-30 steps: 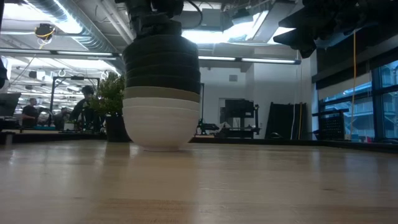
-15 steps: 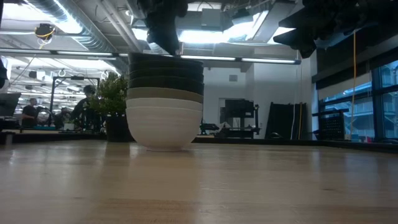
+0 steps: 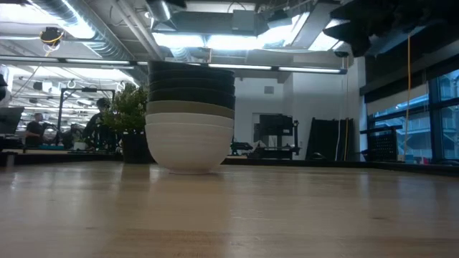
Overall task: Nest bowls inside each other
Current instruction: Return to Home Position
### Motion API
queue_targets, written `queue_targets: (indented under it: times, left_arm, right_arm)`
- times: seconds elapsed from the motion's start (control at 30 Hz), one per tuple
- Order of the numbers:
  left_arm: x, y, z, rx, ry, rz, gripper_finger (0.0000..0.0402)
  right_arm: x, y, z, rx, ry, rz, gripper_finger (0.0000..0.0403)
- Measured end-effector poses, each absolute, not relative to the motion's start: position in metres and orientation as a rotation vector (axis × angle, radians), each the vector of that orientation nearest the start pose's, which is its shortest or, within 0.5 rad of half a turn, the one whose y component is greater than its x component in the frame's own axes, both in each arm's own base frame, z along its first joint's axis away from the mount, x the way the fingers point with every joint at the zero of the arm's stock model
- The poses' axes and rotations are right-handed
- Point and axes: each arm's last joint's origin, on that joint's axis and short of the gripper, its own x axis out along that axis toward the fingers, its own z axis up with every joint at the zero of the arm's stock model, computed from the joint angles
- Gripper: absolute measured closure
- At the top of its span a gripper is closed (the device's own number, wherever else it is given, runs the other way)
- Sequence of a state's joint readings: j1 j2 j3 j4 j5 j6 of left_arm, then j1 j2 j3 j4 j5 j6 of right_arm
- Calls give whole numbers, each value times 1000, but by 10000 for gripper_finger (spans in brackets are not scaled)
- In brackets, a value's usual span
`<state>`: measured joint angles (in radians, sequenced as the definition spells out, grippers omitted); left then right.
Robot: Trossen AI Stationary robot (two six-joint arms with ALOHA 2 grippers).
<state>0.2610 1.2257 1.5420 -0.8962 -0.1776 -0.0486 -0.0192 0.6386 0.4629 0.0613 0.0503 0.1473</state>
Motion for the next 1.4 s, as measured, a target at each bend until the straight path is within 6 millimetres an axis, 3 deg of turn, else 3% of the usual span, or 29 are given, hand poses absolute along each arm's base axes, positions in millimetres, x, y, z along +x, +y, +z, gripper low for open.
queue_targets:
  times: [0.13,0.33,0.6,0.97,1.2,1.4]
  left_arm:
    - [187,47,445,-57,447,398,227]
    - [154,28,436,-42,384,323,227]
    - [136,13,390,-34,270,237,227]
    - [122,14,315,5,198,311,227]
    - [104,21,302,25,78,384,227]
    - [92,28,294,15,113,474,227]
  right_arm:
    - [137,-6,271,155,94,-93,194]
    - [116,-6,277,131,45,-90,194]
    - [104,-5,281,93,0,-87,194]
    - [110,-9,274,5,78,-157,194]
    - [111,-22,273,-39,70,-274,194]
    - [113,-36,261,-66,11,-341,194]
